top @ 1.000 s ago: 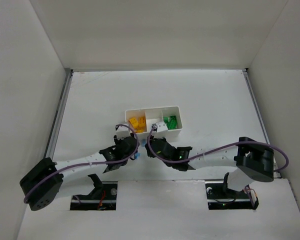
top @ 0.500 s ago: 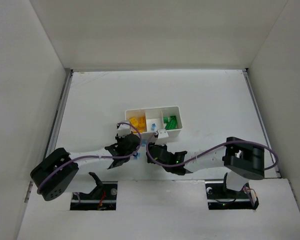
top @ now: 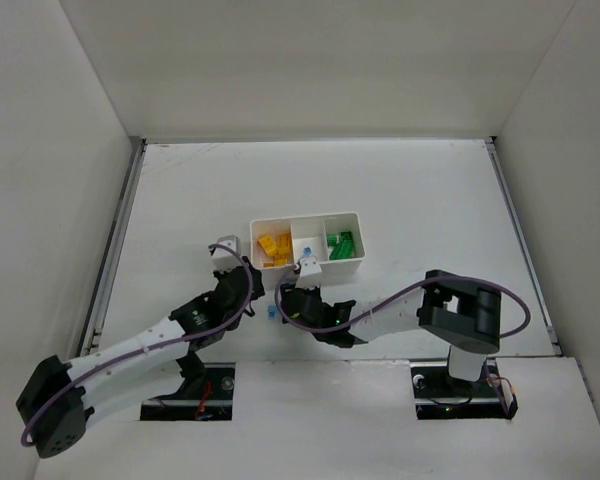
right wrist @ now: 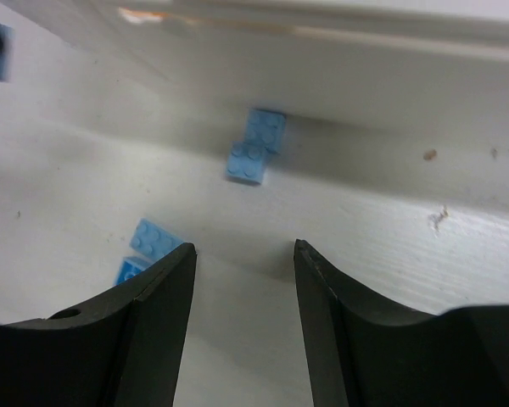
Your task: Sort the legos into containers by color
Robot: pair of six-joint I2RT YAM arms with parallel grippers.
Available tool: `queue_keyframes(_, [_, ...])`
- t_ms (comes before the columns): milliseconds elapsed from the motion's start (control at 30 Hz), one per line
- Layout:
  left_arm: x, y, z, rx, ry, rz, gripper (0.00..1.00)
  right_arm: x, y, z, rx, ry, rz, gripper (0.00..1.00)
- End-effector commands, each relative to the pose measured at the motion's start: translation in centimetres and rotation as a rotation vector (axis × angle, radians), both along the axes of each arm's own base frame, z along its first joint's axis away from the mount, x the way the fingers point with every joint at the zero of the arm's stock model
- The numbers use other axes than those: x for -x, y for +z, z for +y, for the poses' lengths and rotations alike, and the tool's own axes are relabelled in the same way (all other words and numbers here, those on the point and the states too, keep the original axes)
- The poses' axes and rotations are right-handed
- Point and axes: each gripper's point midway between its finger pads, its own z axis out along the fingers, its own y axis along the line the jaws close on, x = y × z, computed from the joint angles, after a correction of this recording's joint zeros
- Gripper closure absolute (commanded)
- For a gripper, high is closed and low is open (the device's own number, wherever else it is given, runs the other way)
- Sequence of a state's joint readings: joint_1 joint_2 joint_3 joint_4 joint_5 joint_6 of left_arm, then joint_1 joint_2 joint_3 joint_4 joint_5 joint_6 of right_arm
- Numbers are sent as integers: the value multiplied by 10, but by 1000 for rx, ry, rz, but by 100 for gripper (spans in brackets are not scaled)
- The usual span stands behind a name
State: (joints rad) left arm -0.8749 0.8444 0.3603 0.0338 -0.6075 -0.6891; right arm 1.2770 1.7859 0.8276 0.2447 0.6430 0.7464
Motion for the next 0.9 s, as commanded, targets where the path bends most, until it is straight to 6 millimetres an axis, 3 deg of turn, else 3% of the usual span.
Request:
queue_keyframes(0, [8,14,17,15,40,-2,86,-17,14,17,-8,-17,-66,44])
queue_keyframes(367, [4,64,24,99,50,-95,86,-47,-2,12,94,-120,-68,49])
queue_keyframes(533, [2,74,18,113,27,-115,86,-52,-8,13,118,-132,-63,67])
queue_keyframes(600, [1,80,17,124,25,-125,86,-51,-3,11,107,-139,-62,76])
queue_keyframes(733, [-5,96,6,149,0,-142,85,-41,12,3,73,-146,-77,78])
queue_keyframes(867, [-17,110,-23,185,-58,-152,85,-20,39,-7,24,-126,-108,78])
